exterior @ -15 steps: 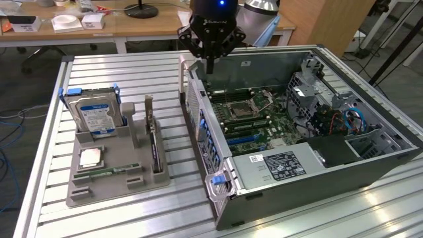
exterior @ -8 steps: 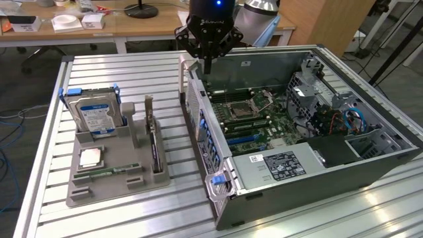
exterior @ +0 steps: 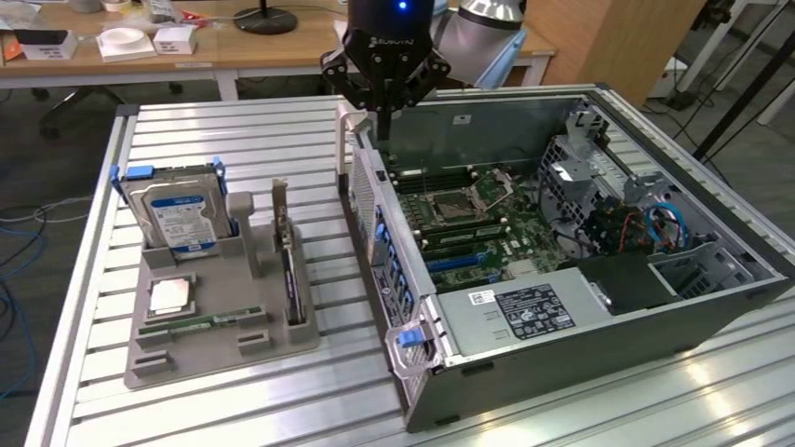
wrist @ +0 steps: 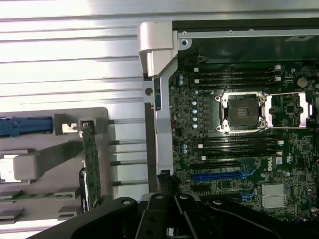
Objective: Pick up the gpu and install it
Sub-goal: 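Reach for the gpu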
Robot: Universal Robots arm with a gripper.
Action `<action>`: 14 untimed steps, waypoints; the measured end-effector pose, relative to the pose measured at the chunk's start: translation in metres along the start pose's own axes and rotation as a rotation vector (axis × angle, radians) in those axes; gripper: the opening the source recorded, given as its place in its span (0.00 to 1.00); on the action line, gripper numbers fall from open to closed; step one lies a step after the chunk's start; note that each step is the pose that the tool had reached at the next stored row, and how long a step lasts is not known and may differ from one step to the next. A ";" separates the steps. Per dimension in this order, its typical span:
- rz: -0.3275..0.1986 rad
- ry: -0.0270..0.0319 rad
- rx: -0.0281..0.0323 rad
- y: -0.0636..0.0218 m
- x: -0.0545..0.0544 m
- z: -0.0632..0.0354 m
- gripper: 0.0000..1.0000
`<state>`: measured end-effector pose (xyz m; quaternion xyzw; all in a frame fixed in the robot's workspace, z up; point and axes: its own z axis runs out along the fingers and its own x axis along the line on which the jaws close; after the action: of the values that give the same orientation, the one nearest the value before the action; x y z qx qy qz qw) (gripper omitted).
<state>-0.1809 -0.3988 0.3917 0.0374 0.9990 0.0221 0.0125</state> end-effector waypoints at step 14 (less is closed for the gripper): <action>0.000 0.0000 0.0000 -0.0010 0.013 -0.0002 0.11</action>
<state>-0.1940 -0.3988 0.3916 0.0374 0.9990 0.0221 0.0125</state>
